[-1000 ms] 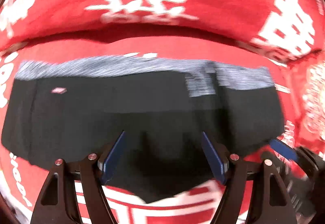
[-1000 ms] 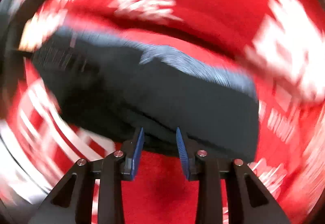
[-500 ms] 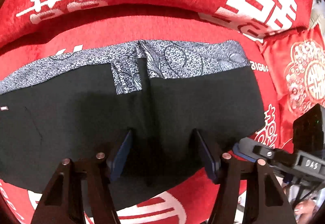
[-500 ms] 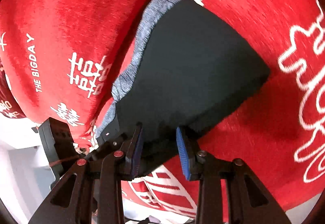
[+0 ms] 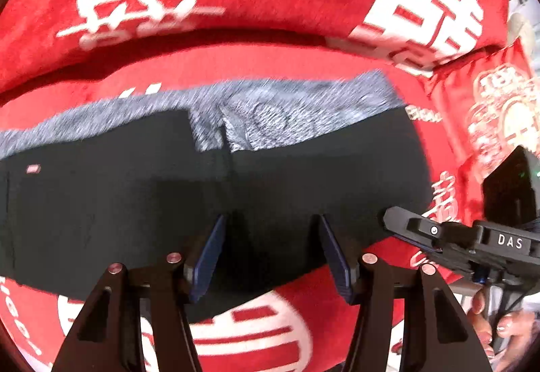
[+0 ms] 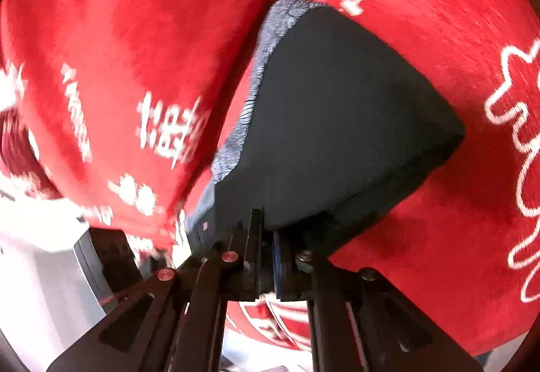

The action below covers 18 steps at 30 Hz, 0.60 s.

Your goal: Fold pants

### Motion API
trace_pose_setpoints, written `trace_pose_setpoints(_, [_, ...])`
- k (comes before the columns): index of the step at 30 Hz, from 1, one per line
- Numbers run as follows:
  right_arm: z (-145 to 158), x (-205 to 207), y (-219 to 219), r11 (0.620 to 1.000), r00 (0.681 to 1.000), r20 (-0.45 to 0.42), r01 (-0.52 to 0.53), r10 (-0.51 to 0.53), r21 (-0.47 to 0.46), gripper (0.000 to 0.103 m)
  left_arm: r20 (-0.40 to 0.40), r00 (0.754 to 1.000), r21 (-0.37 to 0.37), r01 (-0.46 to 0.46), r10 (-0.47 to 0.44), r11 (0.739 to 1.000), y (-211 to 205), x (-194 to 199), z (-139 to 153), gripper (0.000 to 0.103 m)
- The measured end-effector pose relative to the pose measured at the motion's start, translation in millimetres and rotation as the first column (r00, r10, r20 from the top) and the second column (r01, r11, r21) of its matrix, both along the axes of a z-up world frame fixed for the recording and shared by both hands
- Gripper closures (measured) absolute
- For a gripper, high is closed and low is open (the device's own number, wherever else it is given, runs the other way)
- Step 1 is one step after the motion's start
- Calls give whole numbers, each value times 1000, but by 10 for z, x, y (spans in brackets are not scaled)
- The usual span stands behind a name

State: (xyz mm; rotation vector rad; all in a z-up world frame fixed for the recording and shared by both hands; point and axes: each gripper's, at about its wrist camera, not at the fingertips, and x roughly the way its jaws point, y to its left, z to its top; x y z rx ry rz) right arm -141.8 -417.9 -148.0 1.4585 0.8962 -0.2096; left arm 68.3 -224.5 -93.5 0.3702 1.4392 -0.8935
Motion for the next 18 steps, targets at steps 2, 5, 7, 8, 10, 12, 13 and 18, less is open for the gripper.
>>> trace_pose_setpoints(2, [-131,39,47,999,997,-63,-40,39,-11,98,-1,1000,67,-8,8,998,42,-23,-191,44])
trace_pose_setpoints(5, [-362,101,65,997,991,-107,-72,74,16,97,-42,996,69,-71,74,995,107,21,-298,42])
trace_pose_setpoints(7, [-299,114,48,995,991,-86,-102,101,-1,96,-8,997,71,-81,81,994,103,38,-228,37])
trace_pose_setpoints(8, [-255,109,36,991,988,-81,-135,133,-18,92,24,996,68,-86,84,994,98,46,-161,37])
trace_pose_setpoints(10, [-113,110,41,975,974,-86,-214,209,-64,79,42,996,49,-85,83,995,82,70,-40,37])
trace_pose_setpoints(12, [78,63,12,958,966,-84,-255,245,-135,58,39,995,3,-88,88,996,44,108,121,37])
trace_pose_setpoints(13, [214,50,-38,948,967,-67,-253,244,-191,58,43,996,-12,-84,84,996,17,117,187,37])
trace_pose_setpoints(18, [488,22,-485,921,981,-92,-192,171,-338,63,112,993,-9,-29,30,1000,-354,77,273,37])
